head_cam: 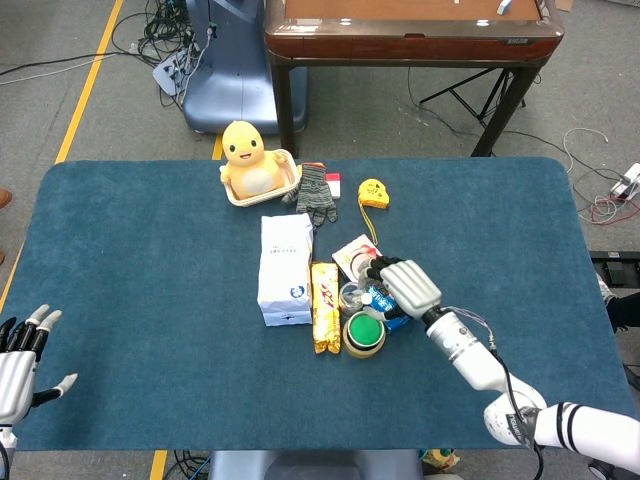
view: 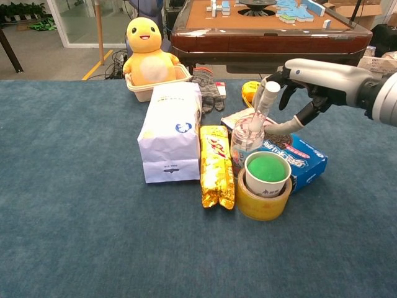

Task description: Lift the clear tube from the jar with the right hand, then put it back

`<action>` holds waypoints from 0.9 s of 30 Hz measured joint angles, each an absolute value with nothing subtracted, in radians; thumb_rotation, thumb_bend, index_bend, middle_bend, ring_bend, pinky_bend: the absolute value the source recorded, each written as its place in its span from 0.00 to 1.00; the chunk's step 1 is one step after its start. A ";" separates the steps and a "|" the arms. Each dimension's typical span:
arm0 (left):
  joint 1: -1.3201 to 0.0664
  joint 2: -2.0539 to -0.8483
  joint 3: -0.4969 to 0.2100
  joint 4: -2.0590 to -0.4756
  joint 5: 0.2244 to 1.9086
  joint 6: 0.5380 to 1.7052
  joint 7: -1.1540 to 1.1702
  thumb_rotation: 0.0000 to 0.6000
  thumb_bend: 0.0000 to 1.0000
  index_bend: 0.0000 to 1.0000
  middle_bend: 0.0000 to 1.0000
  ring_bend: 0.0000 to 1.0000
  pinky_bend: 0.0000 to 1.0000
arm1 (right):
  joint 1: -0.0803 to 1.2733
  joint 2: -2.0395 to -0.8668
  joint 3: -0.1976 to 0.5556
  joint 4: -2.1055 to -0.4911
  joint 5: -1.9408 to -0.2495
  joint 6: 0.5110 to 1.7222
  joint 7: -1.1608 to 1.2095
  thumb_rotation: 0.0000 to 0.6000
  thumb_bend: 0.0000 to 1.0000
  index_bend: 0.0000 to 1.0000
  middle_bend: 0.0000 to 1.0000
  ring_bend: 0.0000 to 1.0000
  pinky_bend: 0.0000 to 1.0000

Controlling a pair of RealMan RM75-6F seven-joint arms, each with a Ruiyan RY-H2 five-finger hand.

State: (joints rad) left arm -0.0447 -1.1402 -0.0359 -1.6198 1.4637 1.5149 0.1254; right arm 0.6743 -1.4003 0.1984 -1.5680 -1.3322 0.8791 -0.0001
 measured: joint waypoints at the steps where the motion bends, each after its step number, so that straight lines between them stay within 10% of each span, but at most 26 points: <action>1: -0.046 -1.142 -0.036 -1.618 1.463 1.513 0.124 1.00 0.16 0.10 0.05 0.12 0.04 | 0.678 -1.404 0.198 -1.564 -1.329 0.876 0.000 1.00 0.35 0.45 0.29 0.25 0.30; 27: -0.050 -1.136 -0.043 -1.627 1.465 1.511 0.129 1.00 0.16 0.10 0.05 0.12 0.04 | 0.723 -1.433 0.174 -1.519 -1.298 0.848 0.005 1.00 0.39 0.47 0.29 0.25 0.30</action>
